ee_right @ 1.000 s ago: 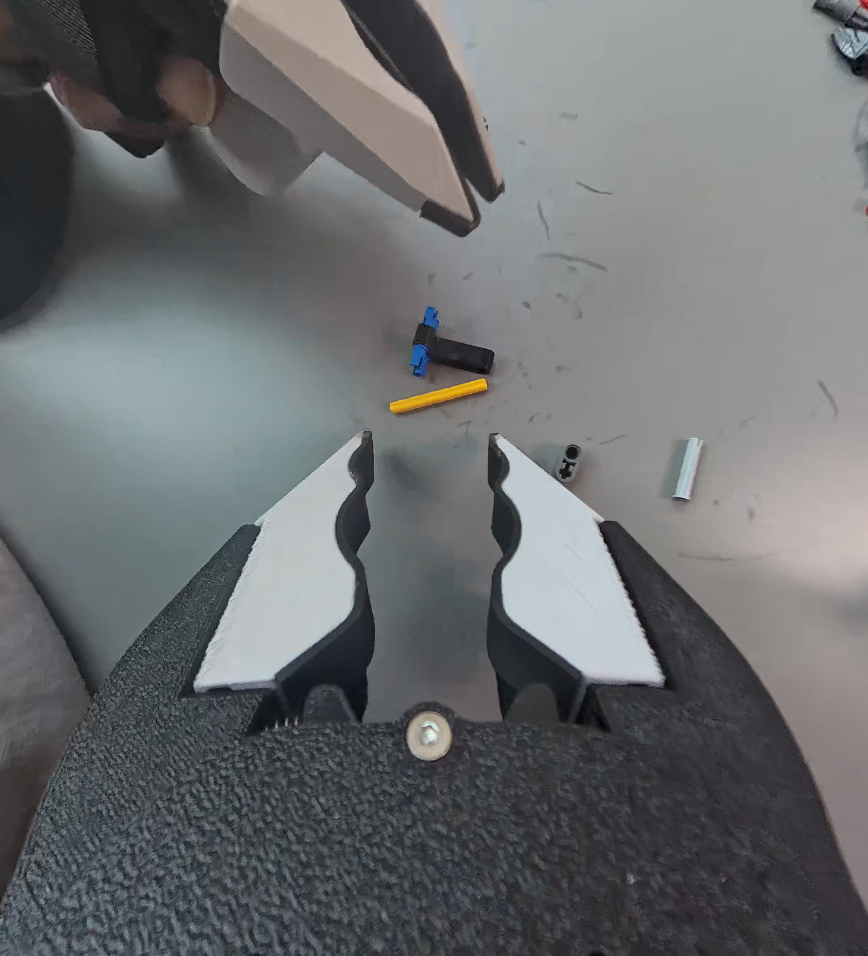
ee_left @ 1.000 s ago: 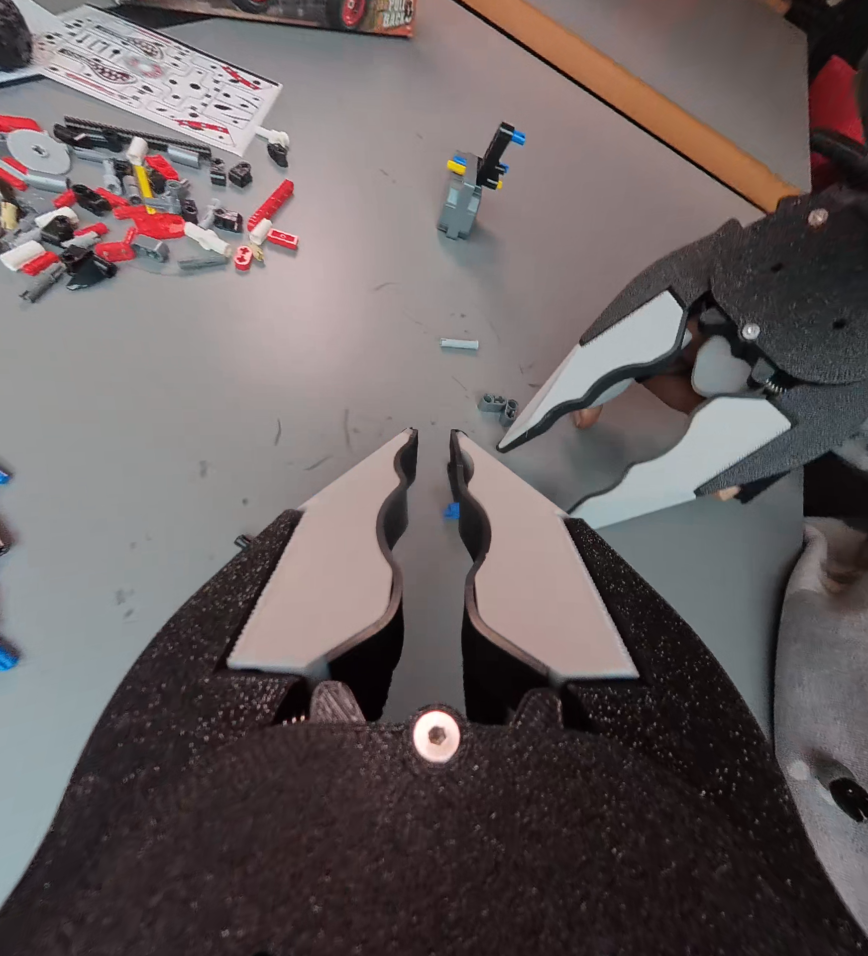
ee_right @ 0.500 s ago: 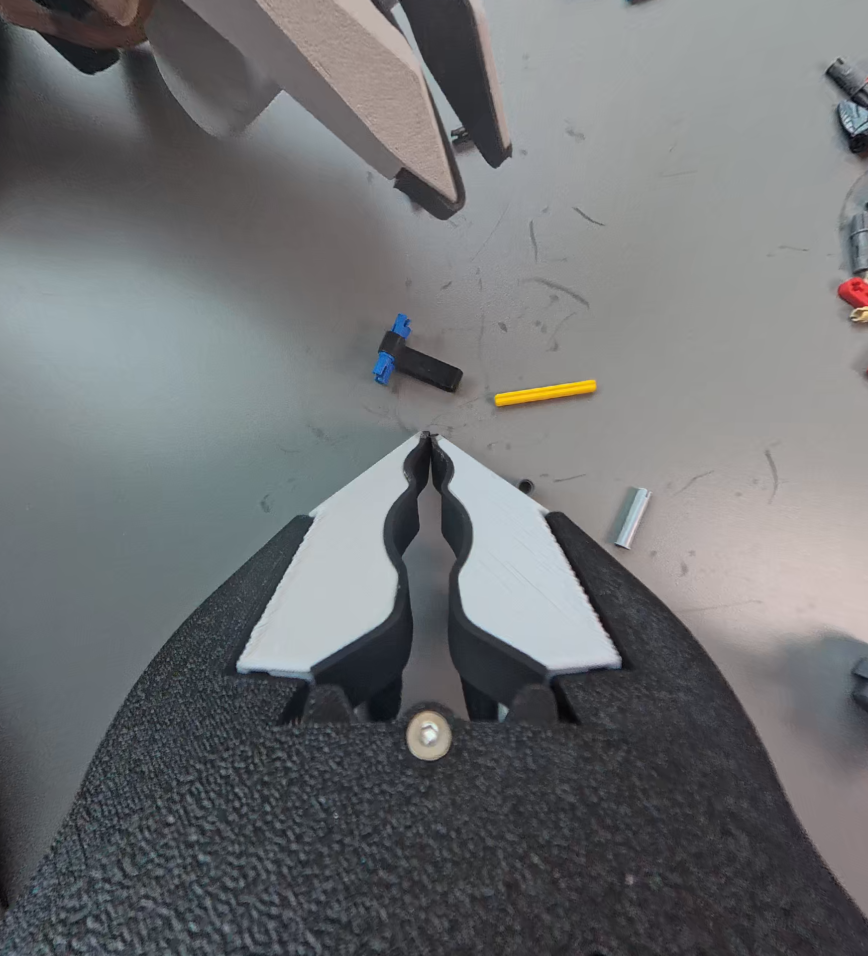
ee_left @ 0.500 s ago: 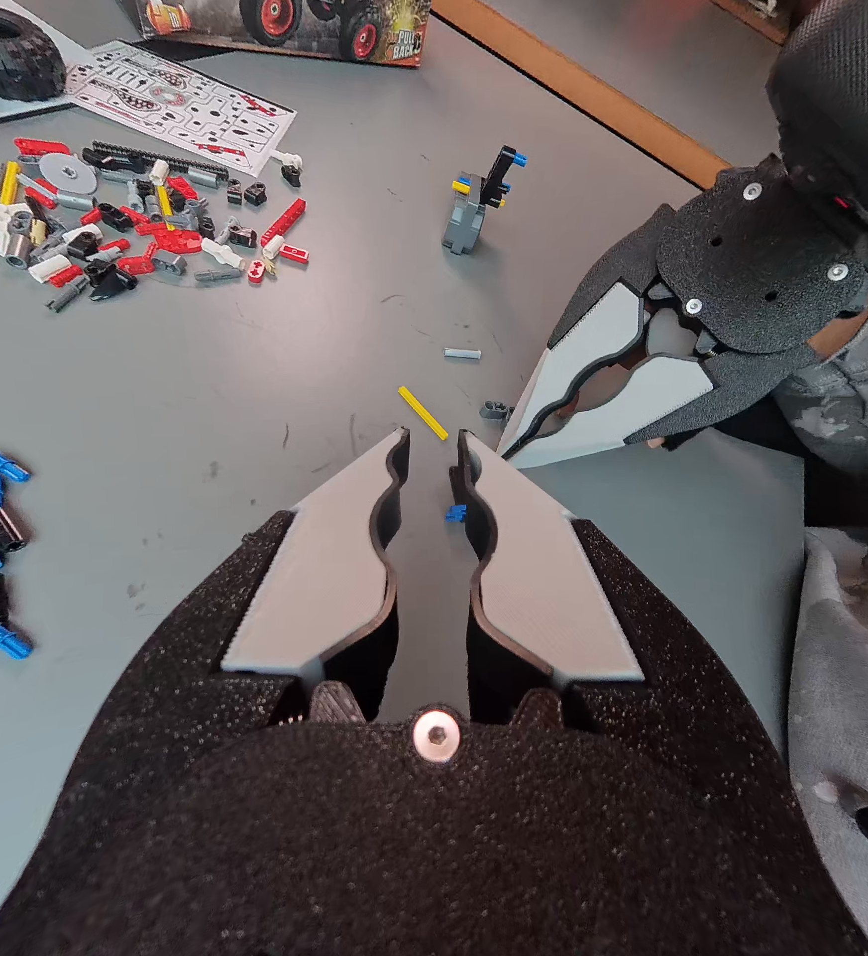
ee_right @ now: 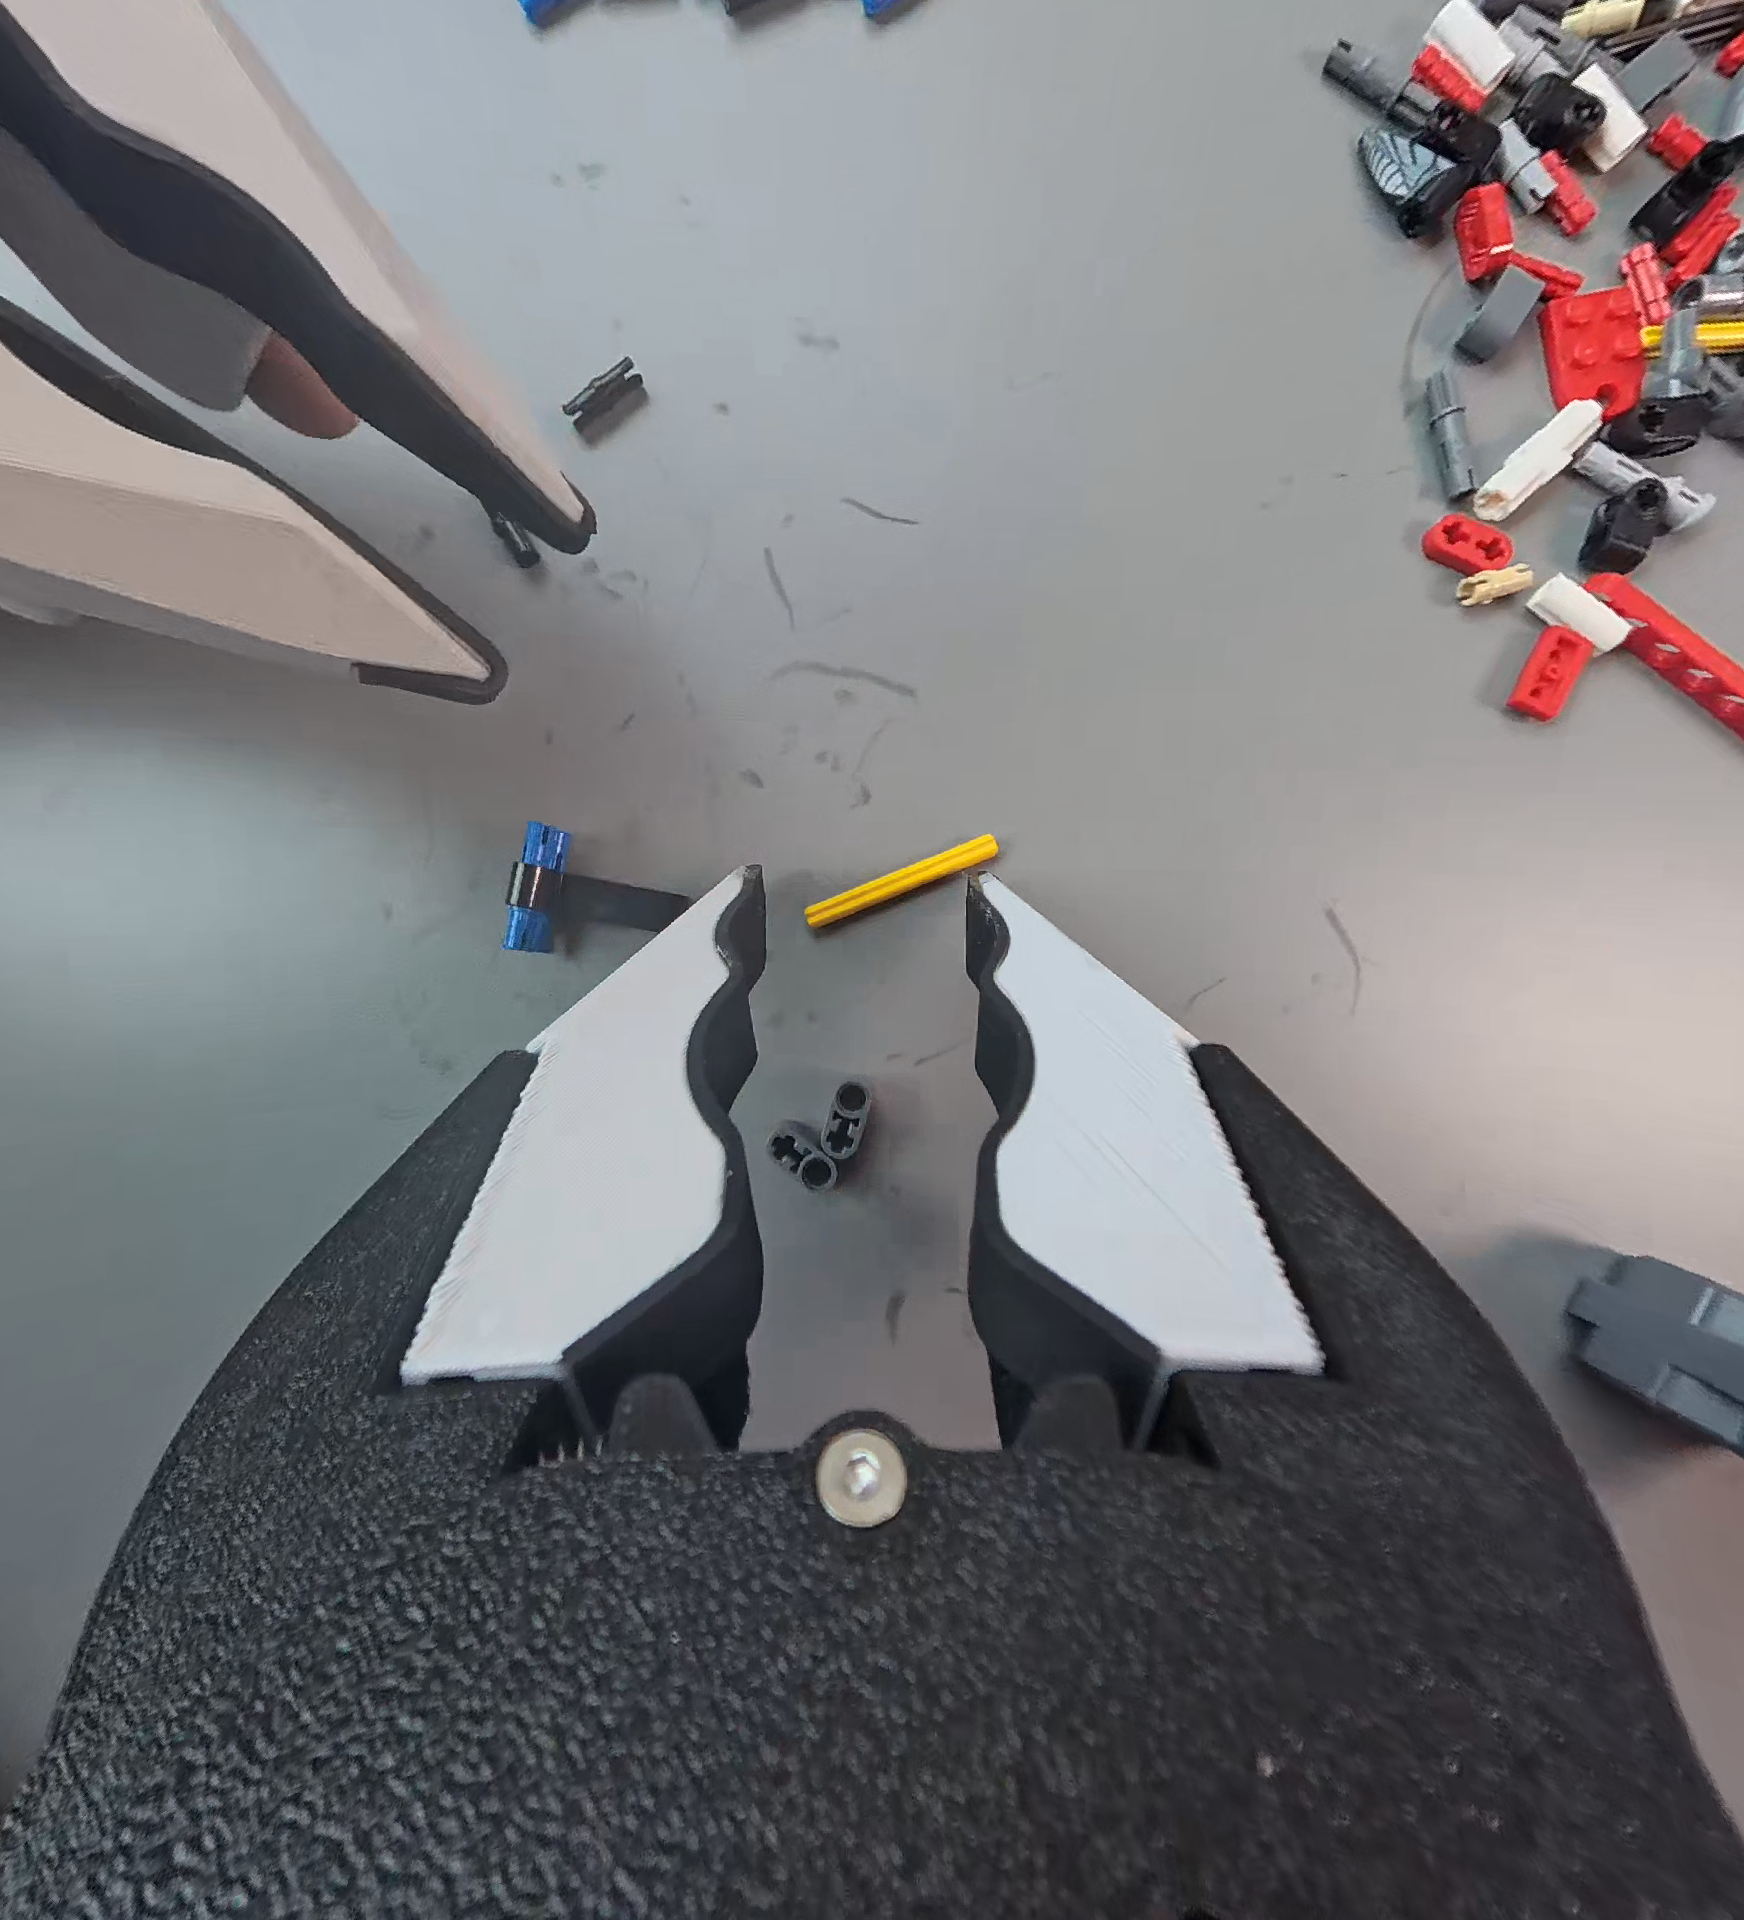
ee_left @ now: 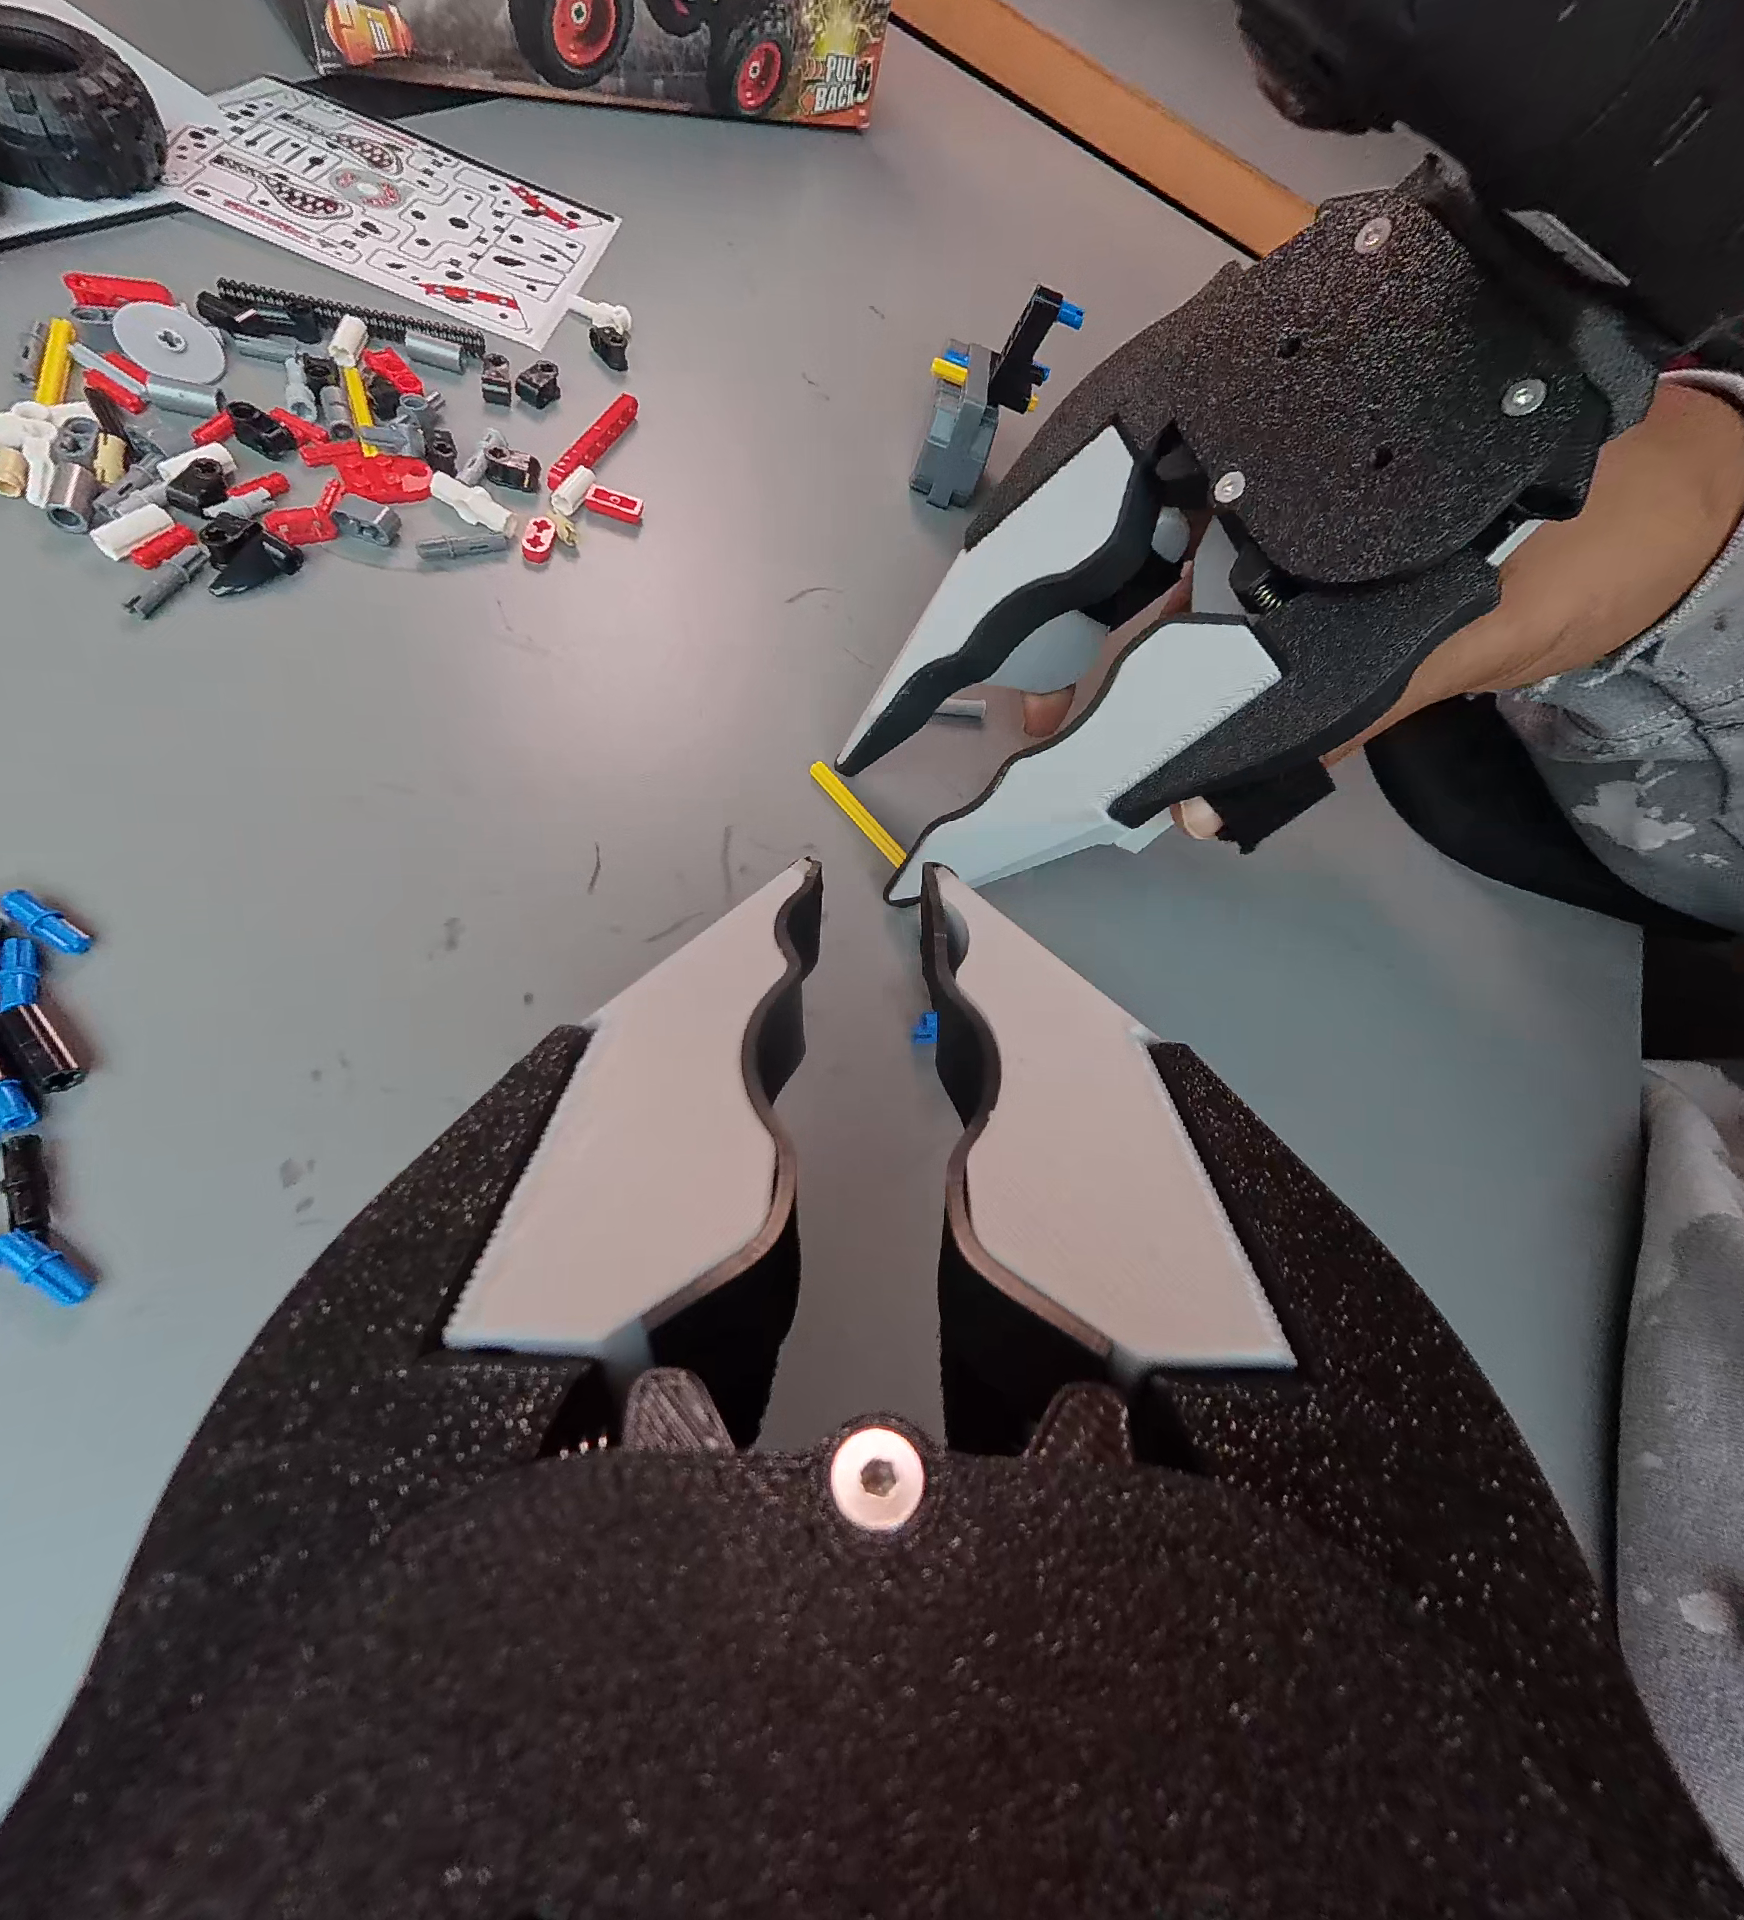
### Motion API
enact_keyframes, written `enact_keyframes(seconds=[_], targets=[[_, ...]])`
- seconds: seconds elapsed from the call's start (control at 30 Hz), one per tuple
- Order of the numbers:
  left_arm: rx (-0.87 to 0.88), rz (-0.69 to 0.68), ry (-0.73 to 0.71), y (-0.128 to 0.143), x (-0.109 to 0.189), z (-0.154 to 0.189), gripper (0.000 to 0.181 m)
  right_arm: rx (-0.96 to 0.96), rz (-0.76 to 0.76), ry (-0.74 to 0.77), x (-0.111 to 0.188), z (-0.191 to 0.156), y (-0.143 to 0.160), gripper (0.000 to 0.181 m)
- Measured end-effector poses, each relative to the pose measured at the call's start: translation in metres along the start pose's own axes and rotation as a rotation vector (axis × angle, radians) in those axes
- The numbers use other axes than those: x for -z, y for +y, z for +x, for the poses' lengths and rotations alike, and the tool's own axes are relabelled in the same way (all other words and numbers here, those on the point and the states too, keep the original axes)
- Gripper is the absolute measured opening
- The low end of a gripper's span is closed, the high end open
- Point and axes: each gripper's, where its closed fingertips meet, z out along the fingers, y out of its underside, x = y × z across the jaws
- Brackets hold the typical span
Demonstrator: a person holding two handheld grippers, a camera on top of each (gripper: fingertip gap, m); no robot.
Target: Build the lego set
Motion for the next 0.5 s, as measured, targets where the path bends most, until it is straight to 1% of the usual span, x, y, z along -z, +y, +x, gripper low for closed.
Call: enact_keyframes(seconds=[0.03,0.07,0.2,0.23,0.4,0.5], targets=[[-0.001,0.001,0.000,0.000,0.000,0.000,0.019,0.006,-0.017,0.008,-0.003,0.001,0.001,0.039],[-0.002,0.001,0.001,0.000,0.001,0.001,0.019,0.013,-0.014,0.017,-0.004,0.002,-0.001,0.035],[-0.009,-0.003,0.003,0.000,0.000,0.002,0.018,0.035,-0.027,0.002,-0.005,0.002,-0.001,0.032],[-0.009,-0.006,0.004,0.001,0.000,0.003,0.018,0.042,-0.026,0.000,-0.005,0.003,-0.001,0.029],[-0.014,-0.024,0.002,0.005,-0.003,0.002,0.018,0.089,-0.018,0.001,-0.006,0.012,-0.002,0.004],[-0.007,-0.034,-0.004,0.008,-0.005,0.000,0.019,0.115,-0.009,-0.030,-0.006,0.012,-0.002,0.004]])
